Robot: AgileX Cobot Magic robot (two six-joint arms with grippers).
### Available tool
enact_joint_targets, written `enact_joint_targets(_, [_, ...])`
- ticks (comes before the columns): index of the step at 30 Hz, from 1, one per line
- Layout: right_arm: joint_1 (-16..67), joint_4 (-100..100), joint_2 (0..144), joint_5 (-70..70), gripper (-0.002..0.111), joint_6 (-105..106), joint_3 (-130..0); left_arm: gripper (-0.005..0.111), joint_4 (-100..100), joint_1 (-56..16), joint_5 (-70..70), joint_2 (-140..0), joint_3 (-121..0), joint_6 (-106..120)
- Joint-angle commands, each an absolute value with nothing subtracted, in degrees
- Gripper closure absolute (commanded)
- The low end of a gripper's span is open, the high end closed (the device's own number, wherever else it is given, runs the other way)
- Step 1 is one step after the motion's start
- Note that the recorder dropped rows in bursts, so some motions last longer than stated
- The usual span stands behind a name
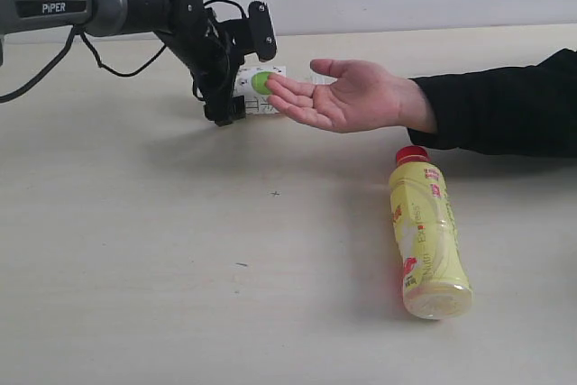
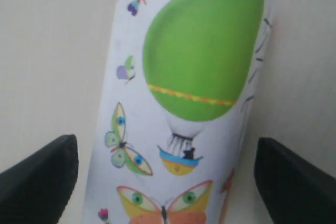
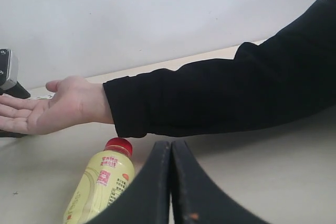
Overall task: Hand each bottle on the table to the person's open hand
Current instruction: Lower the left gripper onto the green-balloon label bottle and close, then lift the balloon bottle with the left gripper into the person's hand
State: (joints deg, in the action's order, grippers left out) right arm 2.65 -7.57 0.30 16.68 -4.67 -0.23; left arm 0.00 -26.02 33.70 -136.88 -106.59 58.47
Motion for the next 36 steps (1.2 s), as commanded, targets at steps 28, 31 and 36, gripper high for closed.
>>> enact_joint_targets(28, [2.6,-7.5,0.0,16.3,0.108,-4.6,0.0,0.107,2.3,-26.3,38.3,-136.7,-110.1,53.4])
enact_joint_targets(31, [2.6,-7.5,0.0,16.3,0.108,-4.6,0.0,0.107,6.1,-26.3,39.8,-133.9,-110.1,47.3])
enact_joint_targets(36, [2.6,-7.5,0.0,16.3,0.108,-4.6,0.0,0.107,10.3,-26.5,44.2,-128.8,-110.1,38.9])
